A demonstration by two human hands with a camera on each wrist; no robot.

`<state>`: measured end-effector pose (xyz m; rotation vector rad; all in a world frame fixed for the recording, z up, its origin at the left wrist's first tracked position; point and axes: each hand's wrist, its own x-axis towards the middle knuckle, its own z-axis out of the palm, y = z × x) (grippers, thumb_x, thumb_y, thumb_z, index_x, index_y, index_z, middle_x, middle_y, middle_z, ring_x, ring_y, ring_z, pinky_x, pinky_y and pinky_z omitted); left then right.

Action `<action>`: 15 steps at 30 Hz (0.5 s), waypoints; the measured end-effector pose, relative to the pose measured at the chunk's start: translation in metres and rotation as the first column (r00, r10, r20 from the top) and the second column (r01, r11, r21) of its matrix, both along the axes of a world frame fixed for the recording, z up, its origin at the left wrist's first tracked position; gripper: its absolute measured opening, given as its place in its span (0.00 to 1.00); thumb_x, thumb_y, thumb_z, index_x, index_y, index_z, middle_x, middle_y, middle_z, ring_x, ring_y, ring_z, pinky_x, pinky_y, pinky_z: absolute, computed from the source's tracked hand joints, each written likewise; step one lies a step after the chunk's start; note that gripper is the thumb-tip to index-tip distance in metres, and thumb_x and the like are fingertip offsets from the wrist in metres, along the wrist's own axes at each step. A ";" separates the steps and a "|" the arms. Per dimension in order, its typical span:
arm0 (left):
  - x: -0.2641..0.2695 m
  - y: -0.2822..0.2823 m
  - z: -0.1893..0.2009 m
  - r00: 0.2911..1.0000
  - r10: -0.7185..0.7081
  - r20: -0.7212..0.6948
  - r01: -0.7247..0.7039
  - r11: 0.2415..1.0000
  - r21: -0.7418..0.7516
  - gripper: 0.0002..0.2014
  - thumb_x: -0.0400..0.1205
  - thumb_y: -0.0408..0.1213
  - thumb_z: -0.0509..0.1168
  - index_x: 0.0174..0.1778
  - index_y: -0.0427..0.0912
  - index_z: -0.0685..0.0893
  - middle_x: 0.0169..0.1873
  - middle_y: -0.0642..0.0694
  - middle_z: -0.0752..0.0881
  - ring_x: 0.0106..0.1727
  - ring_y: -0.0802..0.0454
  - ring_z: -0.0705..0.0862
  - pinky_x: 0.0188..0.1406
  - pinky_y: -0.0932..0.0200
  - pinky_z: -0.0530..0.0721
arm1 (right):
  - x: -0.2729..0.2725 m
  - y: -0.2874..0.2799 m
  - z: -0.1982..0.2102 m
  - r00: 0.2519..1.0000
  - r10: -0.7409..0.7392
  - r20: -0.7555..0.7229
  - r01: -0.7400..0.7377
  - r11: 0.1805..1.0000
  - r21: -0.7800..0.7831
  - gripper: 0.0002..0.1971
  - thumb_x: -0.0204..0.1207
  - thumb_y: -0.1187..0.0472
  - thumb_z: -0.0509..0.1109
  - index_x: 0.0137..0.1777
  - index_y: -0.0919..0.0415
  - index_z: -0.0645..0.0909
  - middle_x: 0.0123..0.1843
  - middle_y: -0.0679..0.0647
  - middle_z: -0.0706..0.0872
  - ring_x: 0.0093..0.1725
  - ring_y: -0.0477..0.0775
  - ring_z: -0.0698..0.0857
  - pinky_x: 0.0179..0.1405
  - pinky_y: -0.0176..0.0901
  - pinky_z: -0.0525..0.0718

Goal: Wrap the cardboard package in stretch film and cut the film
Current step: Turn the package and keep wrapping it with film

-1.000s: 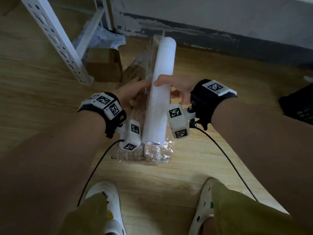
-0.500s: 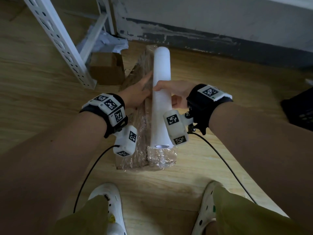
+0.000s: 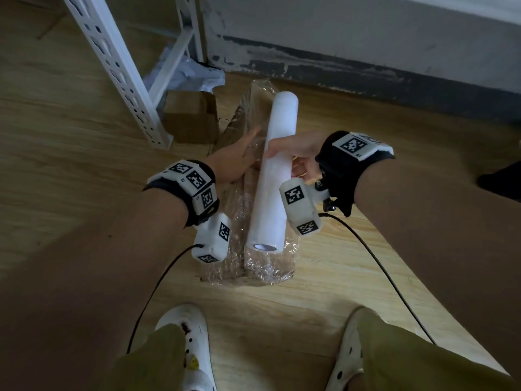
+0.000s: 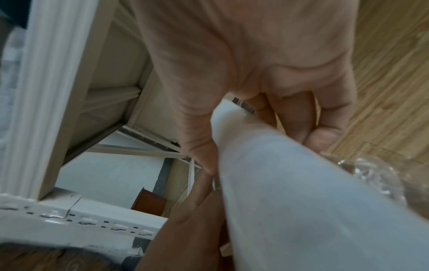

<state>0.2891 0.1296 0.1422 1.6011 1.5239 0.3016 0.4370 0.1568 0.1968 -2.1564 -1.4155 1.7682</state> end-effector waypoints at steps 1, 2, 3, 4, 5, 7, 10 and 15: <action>0.000 -0.001 0.001 1.000 0.003 -0.005 -0.003 1.000 0.005 0.28 0.89 0.42 0.51 0.84 0.54 0.47 0.71 0.29 0.76 0.66 0.30 0.78 0.63 0.44 0.77 | -0.001 0.000 0.000 1.000 -0.004 0.003 0.004 1.000 0.000 0.11 0.73 0.58 0.72 0.43 0.64 0.74 0.47 0.59 0.82 0.51 0.56 0.81 0.67 0.53 0.79; -0.001 -0.001 0.002 1.000 0.007 -0.013 -0.006 1.000 0.014 0.28 0.89 0.41 0.51 0.84 0.53 0.47 0.67 0.29 0.78 0.61 0.32 0.81 0.60 0.47 0.78 | -0.001 0.001 0.000 1.000 -0.011 0.006 0.010 1.000 0.012 0.11 0.72 0.59 0.72 0.47 0.64 0.75 0.51 0.58 0.84 0.52 0.56 0.83 0.66 0.53 0.80; -0.001 -0.001 0.003 1.000 0.010 -0.025 -0.010 0.999 0.030 0.28 0.89 0.39 0.51 0.84 0.53 0.47 0.61 0.30 0.83 0.51 0.37 0.84 0.53 0.53 0.80 | -0.001 0.001 0.000 1.000 -0.002 0.020 0.002 0.999 0.034 0.13 0.72 0.59 0.73 0.52 0.65 0.78 0.55 0.58 0.86 0.54 0.56 0.85 0.65 0.54 0.81; -0.001 -0.002 0.004 0.999 0.013 -0.042 -0.011 0.999 0.048 0.28 0.89 0.37 0.50 0.84 0.51 0.48 0.49 0.35 0.86 0.39 0.45 0.83 0.43 0.61 0.79 | -0.001 0.001 0.001 0.999 0.012 0.052 -0.015 0.998 0.058 0.17 0.71 0.58 0.73 0.57 0.65 0.79 0.57 0.58 0.87 0.55 0.57 0.86 0.63 0.53 0.82; -0.002 -0.003 0.004 0.998 0.011 -0.066 -0.007 0.998 0.062 0.28 0.89 0.35 0.50 0.84 0.50 0.49 0.36 0.41 0.84 0.30 0.52 0.78 0.32 0.67 0.75 | -0.001 0.001 0.001 0.996 0.030 0.087 -0.037 0.996 0.080 0.19 0.71 0.58 0.73 0.60 0.65 0.79 0.57 0.59 0.87 0.54 0.58 0.87 0.61 0.52 0.84; -0.002 -0.004 0.005 0.997 0.015 -0.079 -0.010 0.998 0.056 0.28 0.89 0.34 0.49 0.85 0.49 0.49 0.31 0.44 0.80 0.29 0.53 0.77 0.28 0.65 0.73 | 0.001 -0.001 0.000 0.992 0.044 0.116 -0.055 0.994 0.096 0.20 0.71 0.57 0.73 0.61 0.65 0.78 0.55 0.60 0.87 0.49 0.58 0.88 0.52 0.48 0.87; -0.006 -0.004 0.002 0.999 0.017 -0.031 -0.016 1.000 0.014 0.28 0.89 0.38 0.48 0.84 0.50 0.47 0.72 0.34 0.74 0.70 0.37 0.76 0.69 0.48 0.73 | 0.005 -0.005 -0.003 0.995 0.005 0.100 -0.012 0.998 0.063 0.19 0.71 0.56 0.74 0.59 0.64 0.79 0.46 0.59 0.86 0.40 0.56 0.86 0.45 0.46 0.86; -0.018 -0.002 -0.009 0.998 0.070 -0.009 -0.070 0.998 -0.003 0.26 0.89 0.43 0.48 0.84 0.58 0.49 0.82 0.43 0.59 0.81 0.45 0.62 0.81 0.44 0.60 | 0.003 -0.009 -0.014 0.995 -0.091 0.034 0.090 0.995 0.037 0.29 0.51 0.53 0.78 0.53 0.64 0.79 0.50 0.58 0.88 0.50 0.59 0.89 0.59 0.57 0.85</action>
